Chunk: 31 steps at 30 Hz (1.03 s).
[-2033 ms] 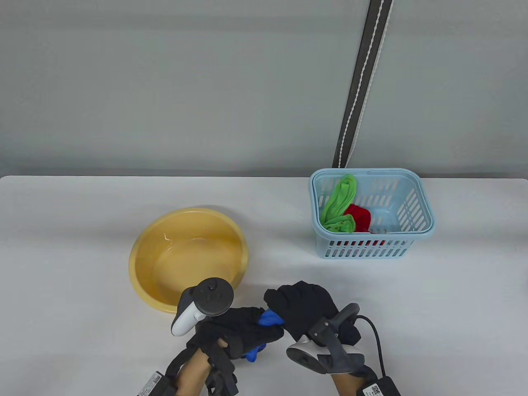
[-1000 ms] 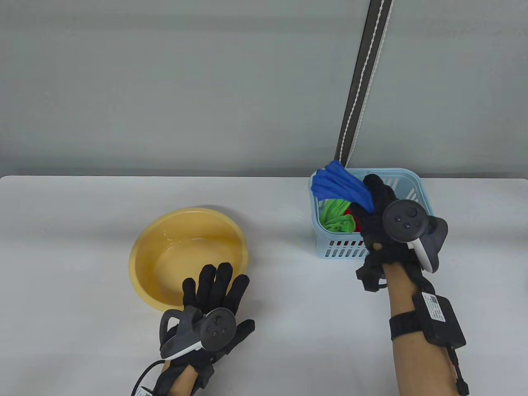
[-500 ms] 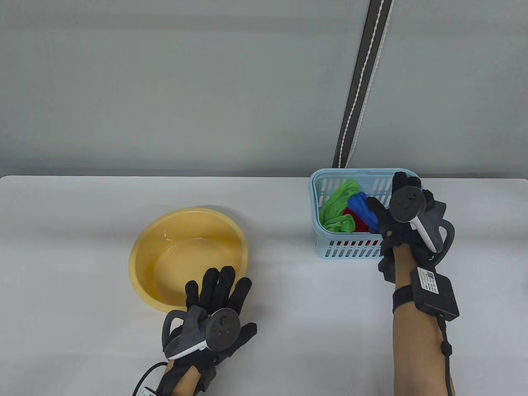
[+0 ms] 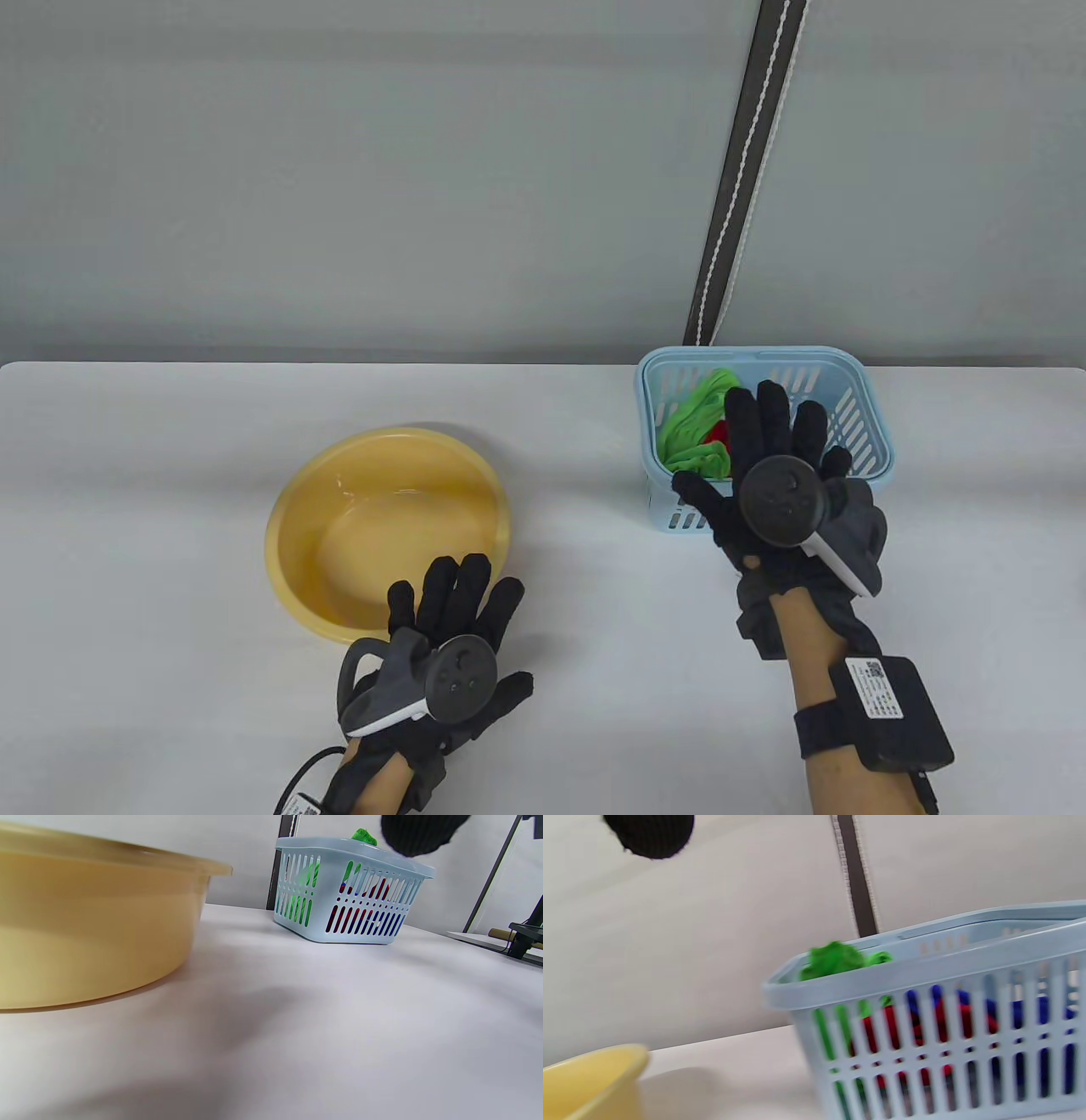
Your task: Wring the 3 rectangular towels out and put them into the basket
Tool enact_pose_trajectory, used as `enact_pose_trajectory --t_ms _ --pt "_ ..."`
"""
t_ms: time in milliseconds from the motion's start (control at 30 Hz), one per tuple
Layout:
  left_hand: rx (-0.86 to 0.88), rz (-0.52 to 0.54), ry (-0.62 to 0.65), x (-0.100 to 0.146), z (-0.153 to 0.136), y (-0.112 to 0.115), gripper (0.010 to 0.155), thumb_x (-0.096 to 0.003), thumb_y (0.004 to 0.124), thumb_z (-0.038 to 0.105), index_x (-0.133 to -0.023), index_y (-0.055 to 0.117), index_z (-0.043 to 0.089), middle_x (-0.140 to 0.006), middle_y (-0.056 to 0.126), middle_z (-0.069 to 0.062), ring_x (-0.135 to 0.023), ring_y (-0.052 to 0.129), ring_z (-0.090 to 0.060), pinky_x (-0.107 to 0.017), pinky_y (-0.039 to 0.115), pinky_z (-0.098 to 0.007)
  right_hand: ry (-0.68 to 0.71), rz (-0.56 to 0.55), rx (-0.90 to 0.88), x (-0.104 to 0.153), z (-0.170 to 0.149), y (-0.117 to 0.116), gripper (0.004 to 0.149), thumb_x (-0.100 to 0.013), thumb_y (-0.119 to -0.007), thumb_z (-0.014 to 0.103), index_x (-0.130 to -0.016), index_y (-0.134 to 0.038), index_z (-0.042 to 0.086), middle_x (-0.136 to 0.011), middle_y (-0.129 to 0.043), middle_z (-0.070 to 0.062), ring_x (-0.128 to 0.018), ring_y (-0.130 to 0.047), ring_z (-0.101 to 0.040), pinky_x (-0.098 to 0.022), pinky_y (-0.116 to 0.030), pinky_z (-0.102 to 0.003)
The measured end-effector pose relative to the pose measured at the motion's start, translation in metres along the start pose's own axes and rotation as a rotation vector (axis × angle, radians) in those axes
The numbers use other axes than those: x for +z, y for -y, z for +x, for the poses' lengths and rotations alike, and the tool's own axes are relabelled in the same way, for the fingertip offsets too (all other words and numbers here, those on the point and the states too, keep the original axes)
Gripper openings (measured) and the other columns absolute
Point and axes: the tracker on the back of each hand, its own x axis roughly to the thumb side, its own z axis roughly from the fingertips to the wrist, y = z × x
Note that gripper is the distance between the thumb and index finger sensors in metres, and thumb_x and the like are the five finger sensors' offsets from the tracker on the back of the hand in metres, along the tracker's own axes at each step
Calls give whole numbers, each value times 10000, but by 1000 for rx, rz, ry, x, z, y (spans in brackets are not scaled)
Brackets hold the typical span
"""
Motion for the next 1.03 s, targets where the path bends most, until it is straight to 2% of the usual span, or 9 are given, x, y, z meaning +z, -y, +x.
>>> enact_pose_trajectory --t_ms 267,433,567,700,1033 --pt "8 10 4 1 0 -2 965 -528 604 739 -1140 20 274 -1223 21 -176 -1093 125 -534 -699 237 -782 194 0 14 46 41 -31 1006 -523 -701 687 -1151 -33 273 -1217 -22 -126 -1095 13 -500 -692 -152 -786" --pt "23 -5 0 0 -2 0 966 -530 604 736 -1138 14 273 -1219 13 -178 -1090 118 -535 -697 230 -782 291 73 51 70 54 -73 1007 -527 -699 688 -1145 -21 273 -1202 9 -130 -1082 46 -491 -687 -133 -783" --pt "21 -3 0 1 -2 0 966 -529 603 736 -1137 13 273 -1218 9 -177 -1090 115 -533 -695 227 -783 325 115 93 78 54 -99 1011 -524 -698 694 -1139 -11 278 -1193 28 -126 -1075 66 -480 -684 -120 -779" --pt "16 -2 1 0 -2 2 967 -529 603 736 -1137 13 271 -1216 7 -177 -1088 110 -535 -694 224 -784 338 145 99 79 49 -114 1018 -520 -698 699 -1138 -8 277 -1190 34 -126 -1073 70 -478 -683 -116 -780" --pt "-1 -25 -11 -3 -2 9 967 -530 601 735 -1136 10 267 -1214 4 -181 -1087 108 -534 -692 220 -784 340 174 80 74 46 -122 1015 -524 -698 695 -1138 -3 282 -1200 20 -134 -1082 61 -483 -684 -114 -784"
